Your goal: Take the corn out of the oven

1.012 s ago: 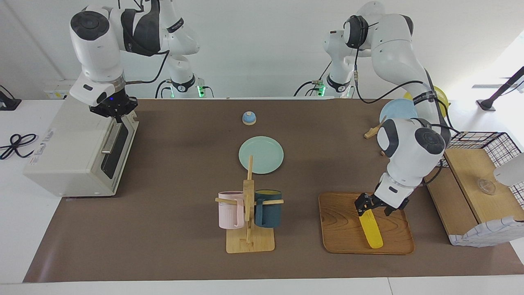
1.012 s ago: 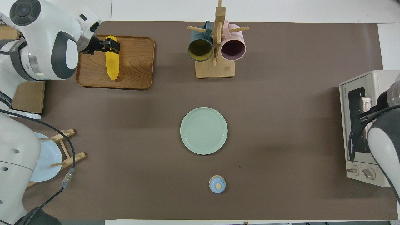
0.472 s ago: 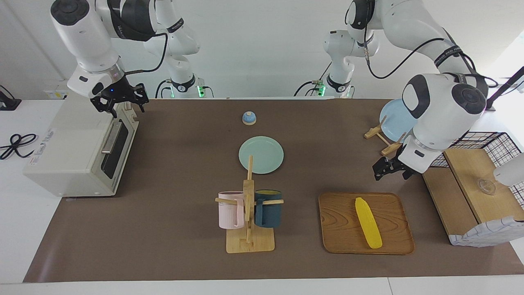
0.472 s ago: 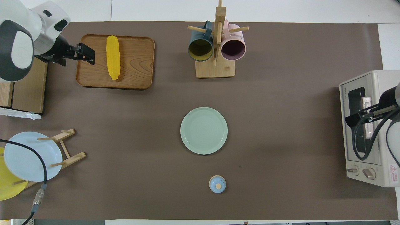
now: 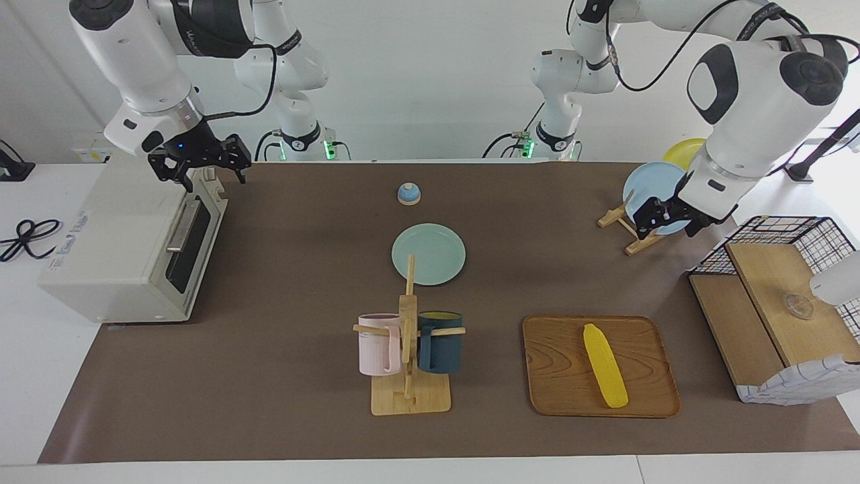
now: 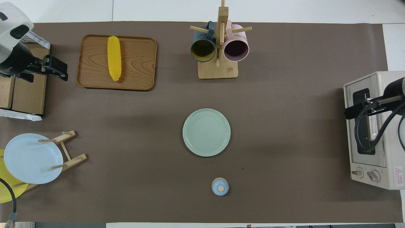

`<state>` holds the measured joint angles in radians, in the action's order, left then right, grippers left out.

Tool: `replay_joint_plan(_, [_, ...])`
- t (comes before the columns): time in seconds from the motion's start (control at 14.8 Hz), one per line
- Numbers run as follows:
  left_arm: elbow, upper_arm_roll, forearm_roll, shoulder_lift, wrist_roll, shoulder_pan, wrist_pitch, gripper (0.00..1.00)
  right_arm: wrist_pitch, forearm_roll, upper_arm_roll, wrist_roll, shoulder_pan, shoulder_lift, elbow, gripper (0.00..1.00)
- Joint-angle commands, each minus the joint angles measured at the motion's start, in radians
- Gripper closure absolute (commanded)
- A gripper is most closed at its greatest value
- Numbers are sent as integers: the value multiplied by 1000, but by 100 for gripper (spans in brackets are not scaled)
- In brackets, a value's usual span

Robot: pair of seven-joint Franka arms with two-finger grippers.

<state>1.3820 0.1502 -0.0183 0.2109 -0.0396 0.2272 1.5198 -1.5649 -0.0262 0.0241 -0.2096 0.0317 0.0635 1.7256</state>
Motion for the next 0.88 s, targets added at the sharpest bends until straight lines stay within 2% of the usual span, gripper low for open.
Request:
replay_joint_plan(0.0, [165,-3,52,-149,-5,0,0,0,35,29,4,21,5,-8,-21,0])
replay_joint_plan(0.2, [277,-15,54,-244,0,-34,7,0,60,29,2,29,7,-4,-18,0])
replay_joint_plan(0.34, [320,-35,52,-269,-2,-58,17,0,60,23,4,90,7,-5,-21,0])
replay_joint_plan(0.47, [351,-110,52,-277,-5,-121,58,0,75,23,4,95,7,-7,-27,0])
replay_joint_plan(0.81, [353,-119,44,-272,-6,-121,94,0,68,17,-3,95,-4,-13,-35,0])
